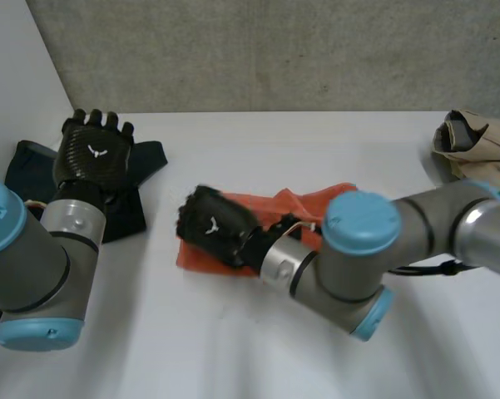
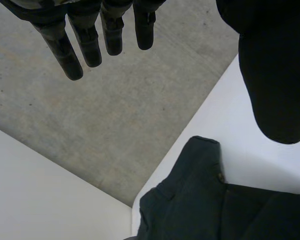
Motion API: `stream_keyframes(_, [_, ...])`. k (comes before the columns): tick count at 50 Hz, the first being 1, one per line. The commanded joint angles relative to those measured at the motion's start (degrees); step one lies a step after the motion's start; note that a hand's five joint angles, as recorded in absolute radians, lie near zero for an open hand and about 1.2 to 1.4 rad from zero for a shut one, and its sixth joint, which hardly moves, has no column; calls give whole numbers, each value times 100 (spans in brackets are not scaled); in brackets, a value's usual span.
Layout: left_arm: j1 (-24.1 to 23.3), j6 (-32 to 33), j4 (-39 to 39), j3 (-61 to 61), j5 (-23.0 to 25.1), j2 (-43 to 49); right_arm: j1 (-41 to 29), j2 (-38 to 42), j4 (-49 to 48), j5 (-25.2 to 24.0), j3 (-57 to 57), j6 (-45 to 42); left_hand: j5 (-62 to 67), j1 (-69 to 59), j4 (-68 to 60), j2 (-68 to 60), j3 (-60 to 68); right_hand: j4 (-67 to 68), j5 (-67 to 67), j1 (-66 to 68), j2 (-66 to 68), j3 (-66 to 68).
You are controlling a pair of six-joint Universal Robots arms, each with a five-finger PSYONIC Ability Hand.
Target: Fold the laundry.
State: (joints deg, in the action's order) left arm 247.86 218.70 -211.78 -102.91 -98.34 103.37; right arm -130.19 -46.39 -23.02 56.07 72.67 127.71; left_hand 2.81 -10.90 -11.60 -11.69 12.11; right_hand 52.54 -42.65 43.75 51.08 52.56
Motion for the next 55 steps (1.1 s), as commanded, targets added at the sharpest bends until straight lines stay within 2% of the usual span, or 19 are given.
stream_keyframes(1, [-124,15,-48,61,7,104,3,-159,-19,333,168,227,-260,69,139,148,-190,-4176,4187,-3297,-4030,-4178])
stream_keyframes(4, [-264,6,-74,219,60,227,248,-554,25,869,440,894,-260,69,139,148,-190,-4254,4265,-3375,-4108,-4256])
stream_keyframes(5, [-325,-2,-74,280,104,271,493,-834,69,1201,641,1427,-260,69,139,148,-190,-4254,4265,-3375,-4108,-4256])
stream_keyframes(9, [-642,-108,-74,526,279,447,986,-1572,253,1747,1203,2649,-192,1,72,80,-123,-4254,4265,-3375,-4108,-4256])
stream_keyframes(14, [-1054,-406,-74,895,420,823,1382,-1874,771,1863,1671,3470,-176,-16,55,64,-106,-4254,4265,-3375,-4108,-4256])
stream_keyframes(23, [-1565,-670,110,1537,447,1668,2235,-1751,1142,1890,2295,2945,9,-200,-130,-121,79,-4247,4257,-3368,-4101,-4249])
stream_keyframes(25, [-1618,-688,163,1572,508,1791,2314,-1733,1115,1872,2418,2786,60,-251,-180,-172,129,-3495,3505,-2615,-3349,-3496])
stream_keyframes(31, [-1873,-898,198,1748,895,1976,2376,-1742,984,1846,2620,2759,278,-469,-399,-390,348,-2447,2457,-1567,-2301,-2448])
stream_keyframes(36, [-1873,-1092,260,2126,965,2424,2376,-1768,773,1846,2752,2750,430,-621,-551,-542,500,-2128,2138,-1248,-1982,-2130])
stream_keyframes(47, [-1794,-1092,1200,2873,957,3128,2306,-1751,641,1881,2761,2768,413,-604,-534,-525,483,-2093,2103,-1213,-1947,-2095])
stream_keyframes(50, [-1680,-1127,1165,3005,799,3145,2297,-1751,605,1890,2770,2768,547,-738,-667,-659,617,-2076,2086,-1197,-1930,-2078])
stream_keyframes(52, [-1557,-1119,1086,3215,528,3189,2297,-1759,605,1890,2770,2759,916,-1107,-1037,-1028,986,-2059,2070,-1180,-1913,-2061])
stream_keyframes(53, [-1391,-1058,999,3469,82,3285,2288,-1759,605,1890,2770,2759,984,-1176,-1105,-1096,1054,-2059,2070,-1180,-1913,-2061])
stream_keyframes(55, [-1215,-961,937,3664,-403,3347,2297,-1759,605,1890,2779,2759,952,-1143,-1072,-1064,1021,-2042,2053,-1163,-1896,-2044])
